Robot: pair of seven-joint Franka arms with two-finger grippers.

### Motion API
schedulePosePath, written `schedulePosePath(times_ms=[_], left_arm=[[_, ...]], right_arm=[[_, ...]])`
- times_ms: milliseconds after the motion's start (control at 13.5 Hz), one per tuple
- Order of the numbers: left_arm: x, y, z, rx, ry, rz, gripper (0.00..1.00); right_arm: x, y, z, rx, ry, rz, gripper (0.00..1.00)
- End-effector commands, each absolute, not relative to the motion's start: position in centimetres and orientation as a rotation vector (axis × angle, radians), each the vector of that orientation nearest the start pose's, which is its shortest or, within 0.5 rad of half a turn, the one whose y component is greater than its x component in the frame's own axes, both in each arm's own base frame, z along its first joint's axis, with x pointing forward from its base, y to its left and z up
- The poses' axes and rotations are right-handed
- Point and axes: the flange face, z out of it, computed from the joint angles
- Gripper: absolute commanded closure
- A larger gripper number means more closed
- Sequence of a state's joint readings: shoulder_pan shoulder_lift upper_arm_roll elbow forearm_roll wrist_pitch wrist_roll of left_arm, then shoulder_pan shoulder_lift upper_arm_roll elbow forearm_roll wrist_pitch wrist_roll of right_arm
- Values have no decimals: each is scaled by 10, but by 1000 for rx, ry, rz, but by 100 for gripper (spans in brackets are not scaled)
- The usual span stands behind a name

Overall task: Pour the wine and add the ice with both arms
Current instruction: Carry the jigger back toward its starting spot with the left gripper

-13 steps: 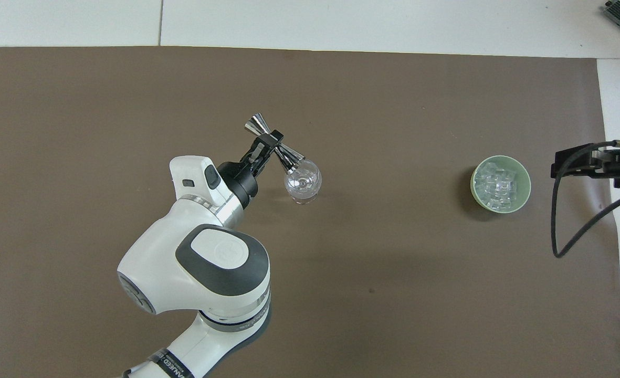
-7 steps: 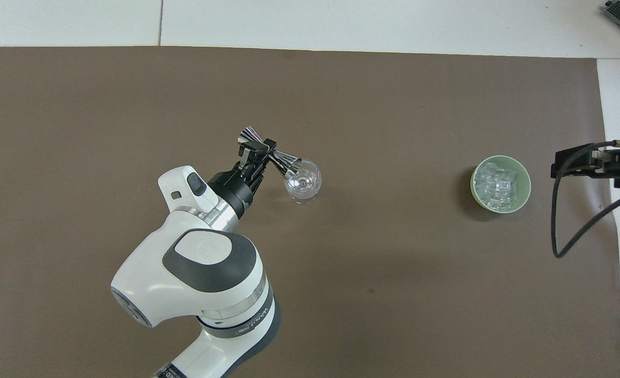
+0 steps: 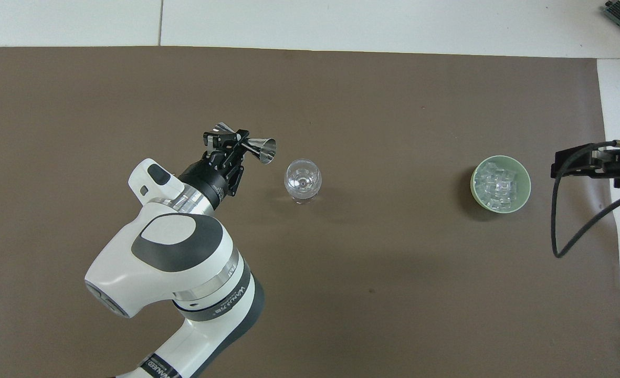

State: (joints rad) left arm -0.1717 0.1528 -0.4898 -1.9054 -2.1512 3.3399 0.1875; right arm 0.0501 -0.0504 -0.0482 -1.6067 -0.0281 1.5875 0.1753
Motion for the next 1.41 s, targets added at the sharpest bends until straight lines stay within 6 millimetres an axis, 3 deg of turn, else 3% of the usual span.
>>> schedulePosePath(times_ms=[0, 741, 1038, 1335], left_arm=[[504, -247, 441, 1494, 1545, 320, 100], [527, -187, 432, 919, 1904, 18, 100], [529, -143, 407, 827, 1902, -81, 100], [515, -96, 380, 781, 1857, -173, 100]], right_arm=[[534, -4, 636, -3160, 233, -40, 0], [534, -4, 636, -3159, 238, -40, 0], [534, -4, 637, -3159, 235, -42, 0], [534, -4, 637, -3159, 238, -42, 0]])
